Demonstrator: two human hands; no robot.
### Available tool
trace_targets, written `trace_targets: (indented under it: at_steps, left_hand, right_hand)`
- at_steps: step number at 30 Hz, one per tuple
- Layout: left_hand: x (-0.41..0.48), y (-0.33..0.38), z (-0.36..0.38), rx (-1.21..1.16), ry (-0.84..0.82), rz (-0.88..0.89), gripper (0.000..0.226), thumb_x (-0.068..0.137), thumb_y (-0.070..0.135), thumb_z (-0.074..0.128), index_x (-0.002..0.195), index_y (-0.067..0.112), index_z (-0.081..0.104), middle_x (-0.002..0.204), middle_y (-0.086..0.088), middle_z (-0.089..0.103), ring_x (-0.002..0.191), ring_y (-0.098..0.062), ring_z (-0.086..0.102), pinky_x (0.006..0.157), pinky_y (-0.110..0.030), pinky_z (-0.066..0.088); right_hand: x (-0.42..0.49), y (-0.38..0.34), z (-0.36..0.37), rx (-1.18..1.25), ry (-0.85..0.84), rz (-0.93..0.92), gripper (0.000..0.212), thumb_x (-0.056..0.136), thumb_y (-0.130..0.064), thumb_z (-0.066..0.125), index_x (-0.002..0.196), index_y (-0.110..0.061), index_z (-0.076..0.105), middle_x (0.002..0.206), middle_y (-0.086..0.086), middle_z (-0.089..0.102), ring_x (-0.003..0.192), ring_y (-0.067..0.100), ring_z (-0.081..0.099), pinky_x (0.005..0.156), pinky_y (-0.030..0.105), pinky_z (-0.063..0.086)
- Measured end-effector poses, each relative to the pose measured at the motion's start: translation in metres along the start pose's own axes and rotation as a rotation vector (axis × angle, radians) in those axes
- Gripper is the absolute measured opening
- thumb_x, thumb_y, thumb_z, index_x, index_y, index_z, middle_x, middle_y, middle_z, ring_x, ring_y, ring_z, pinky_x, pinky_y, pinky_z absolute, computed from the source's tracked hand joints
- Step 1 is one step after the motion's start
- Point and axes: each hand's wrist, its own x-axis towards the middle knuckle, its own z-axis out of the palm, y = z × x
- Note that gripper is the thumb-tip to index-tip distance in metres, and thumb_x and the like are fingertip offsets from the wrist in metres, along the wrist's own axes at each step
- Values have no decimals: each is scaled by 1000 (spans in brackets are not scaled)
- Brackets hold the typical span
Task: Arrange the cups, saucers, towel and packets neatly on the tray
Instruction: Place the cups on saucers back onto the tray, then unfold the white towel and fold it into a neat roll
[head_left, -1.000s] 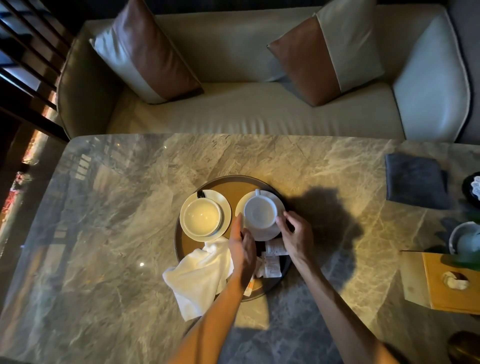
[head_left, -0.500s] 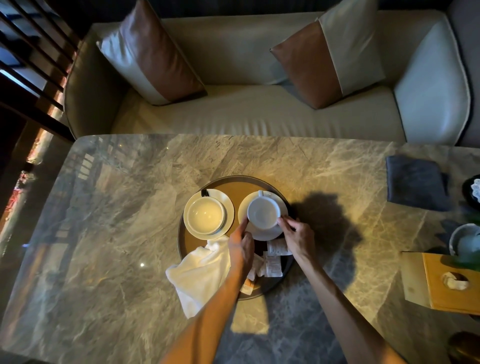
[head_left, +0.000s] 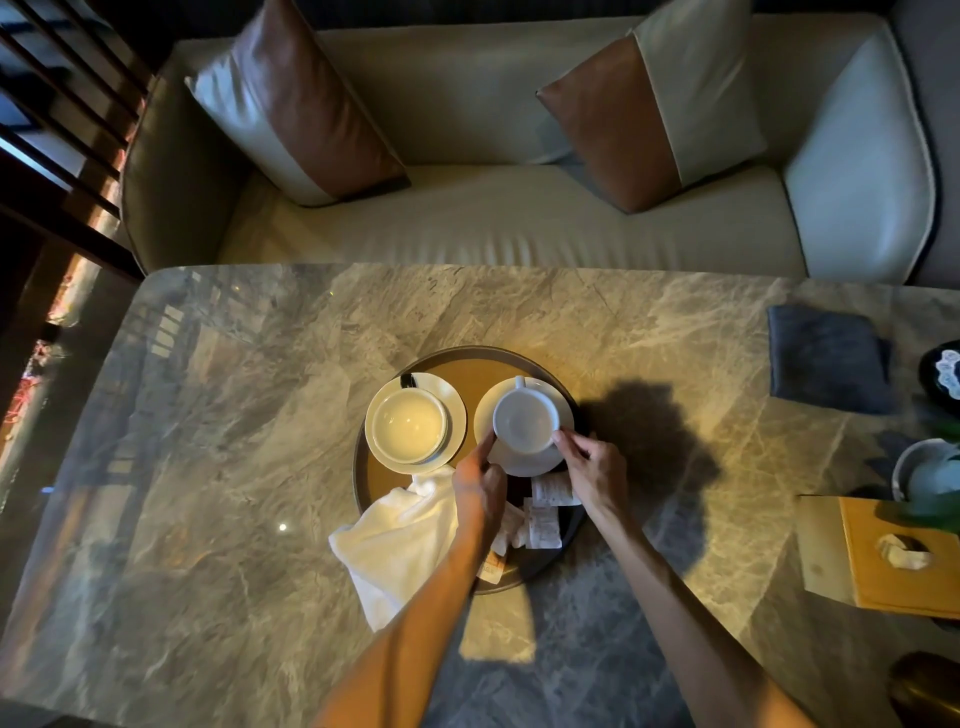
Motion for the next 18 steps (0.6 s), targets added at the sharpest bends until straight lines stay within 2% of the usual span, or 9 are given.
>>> trace_targets:
  at_steps: [3, 5, 7, 9, 11, 14, 17, 18]
  left_hand:
    - [3, 3, 1, -15, 1, -70, 71, 68, 12, 41, 136, 17, 57, 126, 23, 54, 125, 0, 43, 99, -14, 32]
    - [5, 7, 1, -2, 1, -111, 78, 62, 10, 40, 138, 18, 56, 130, 13, 55, 129, -8, 42, 105, -26, 31]
    - [5, 10, 0, 3, -7, -128, 80, 60, 9, 40, 138, 19, 56, 132, 9, 56, 131, -11, 42, 109, -31, 31]
    - [2, 14, -1, 14, -13, -104, 75, 66, 7, 43, 140, 14, 54, 139, 3, 55, 134, -16, 44, 114, -36, 32]
    - [-3, 16, -2, 58, 18, -86, 62, 82, 0, 47, 144, 9, 48, 145, -7, 52, 138, -22, 43, 117, -41, 33]
    - [-15, 18, -4, 157, 92, -43, 49, 94, 3, 50, 142, 10, 49, 142, -6, 56, 134, -21, 48, 112, -32, 37]
    - [-34, 17, -15, 359, 143, -11, 30, 97, 18, 50, 123, 26, 62, 119, 3, 70, 113, -19, 64, 92, -34, 51]
    - [-43, 12, -22, 454, 155, -9, 24, 96, 22, 51, 114, 31, 64, 112, 7, 71, 107, -17, 65, 85, -33, 50]
  right_hand:
    - [-1, 1, 0, 6, -3, 10, 31, 94, -36, 62, 110, -12, 74, 103, 0, 76, 75, -10, 57, 66, -3, 35]
    - [-2, 1, 0, 11, -10, 22, 33, 94, -37, 62, 110, -11, 74, 101, 0, 76, 75, -11, 56, 67, 0, 36]
    - [-2, 1, 1, 19, -14, 49, 36, 94, -41, 61, 111, -12, 74, 99, -1, 76, 75, -10, 56, 65, 4, 37]
    - [-4, 1, 0, 33, -24, 61, 38, 93, -45, 60, 110, -14, 74, 96, -3, 74, 78, -5, 60, 65, 7, 38]
    - [-5, 2, -5, 64, -30, 69, 40, 93, -45, 59, 113, -14, 73, 97, -5, 71, 89, 5, 65, 71, 13, 43]
    - [-11, 2, -17, 93, 12, 68, 38, 94, -40, 61, 118, -13, 70, 110, 0, 71, 100, 10, 61, 85, 23, 45]
    - [-30, 1, -26, 67, 81, -24, 30, 94, -35, 63, 109, -11, 71, 105, 5, 73, 98, 18, 66, 87, 34, 53]
    - [-40, 2, -27, 57, 74, -52, 27, 94, -35, 62, 106, -13, 70, 102, 4, 73, 97, 18, 66, 86, 37, 54]
